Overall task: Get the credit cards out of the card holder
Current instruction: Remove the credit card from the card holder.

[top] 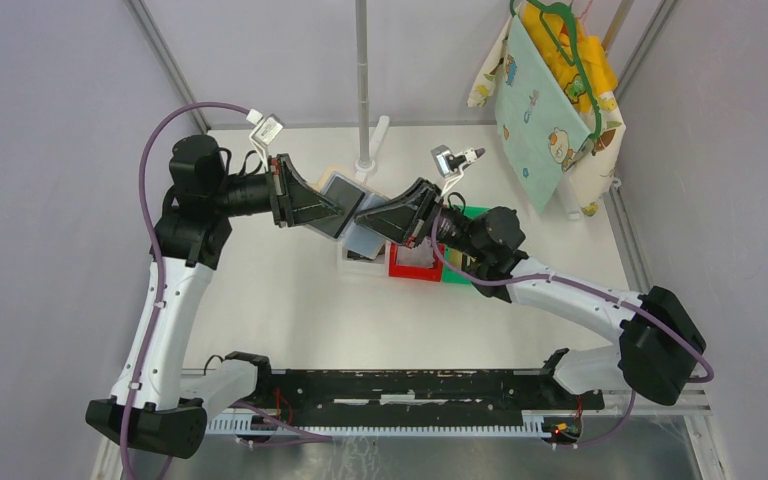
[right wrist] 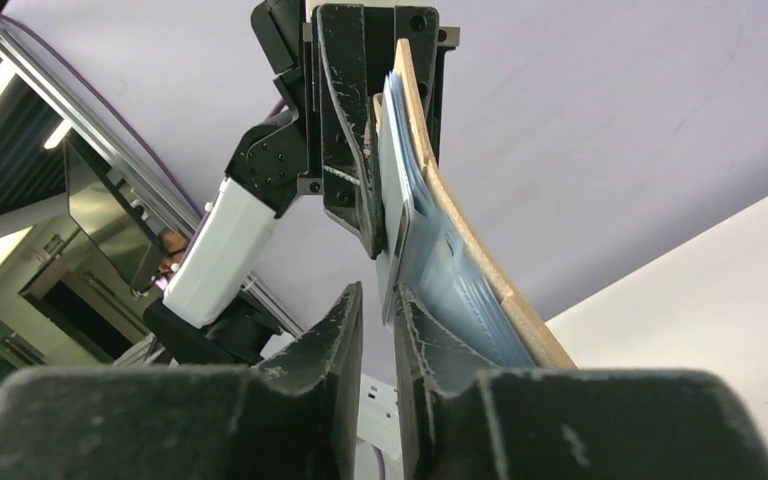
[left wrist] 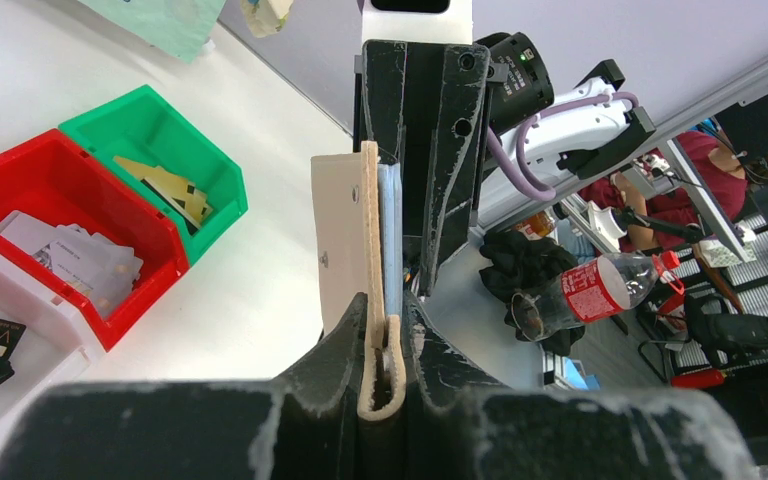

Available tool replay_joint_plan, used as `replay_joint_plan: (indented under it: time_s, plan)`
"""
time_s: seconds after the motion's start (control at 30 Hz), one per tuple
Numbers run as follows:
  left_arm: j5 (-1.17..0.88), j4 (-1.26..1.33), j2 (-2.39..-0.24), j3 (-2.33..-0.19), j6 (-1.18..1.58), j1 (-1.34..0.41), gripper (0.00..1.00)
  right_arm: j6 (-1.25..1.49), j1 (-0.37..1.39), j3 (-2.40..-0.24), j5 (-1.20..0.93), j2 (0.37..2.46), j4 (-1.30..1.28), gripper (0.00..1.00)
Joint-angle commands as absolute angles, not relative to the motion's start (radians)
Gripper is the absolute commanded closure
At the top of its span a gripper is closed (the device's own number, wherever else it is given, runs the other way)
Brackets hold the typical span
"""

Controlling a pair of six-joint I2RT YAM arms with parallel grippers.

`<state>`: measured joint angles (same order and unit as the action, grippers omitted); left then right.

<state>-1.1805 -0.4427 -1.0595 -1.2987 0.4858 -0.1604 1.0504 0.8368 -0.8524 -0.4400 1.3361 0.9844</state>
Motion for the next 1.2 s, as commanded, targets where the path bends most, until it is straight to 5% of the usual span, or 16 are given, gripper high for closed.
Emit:
replay_joint_plan:
  time_s: [0.0, 0.1, 0.27, 0.6, 0.87, 1.17]
  plan:
    - [-1.209, -0.426, -1.044, -1.335, 0.529, -0.161, 0.89, 1.076, 0.832, -0.894, -0.426, 1.336, 1.070, 0.71]
    - [-1.214, -0.426, -1.042, -1.338, 0.534, -0.161, 0.89, 1.075, 0.832, -0.934, -0.429, 1.361, 1.045, 0.56]
    - [-1.216, -0.422, -1.038, -1.342, 0.544, -0.161, 0.89, 1.074, 0.833, -0.963, -0.433, 1.380, 1.022, 0.51]
    - [-1.152, -0.456, -1.016, -1.299, 0.466, -0.161, 0.86, 1.034, 0.878, -1.052, -0.346, 1.425, 0.924, 0.65]
    - [-1.172, -0.531, -1.019, -1.315, 0.377, -0.164, 0.75, 1.017, 0.900, -1.027, -0.200, 1.404, 0.894, 0.99]
    - [-1.231, -0.462, -1.031, -1.333, 0.457, -0.162, 0.73, 1.037, 0.897, -0.892, -0.212, 1.352, 1.017, 1.00]
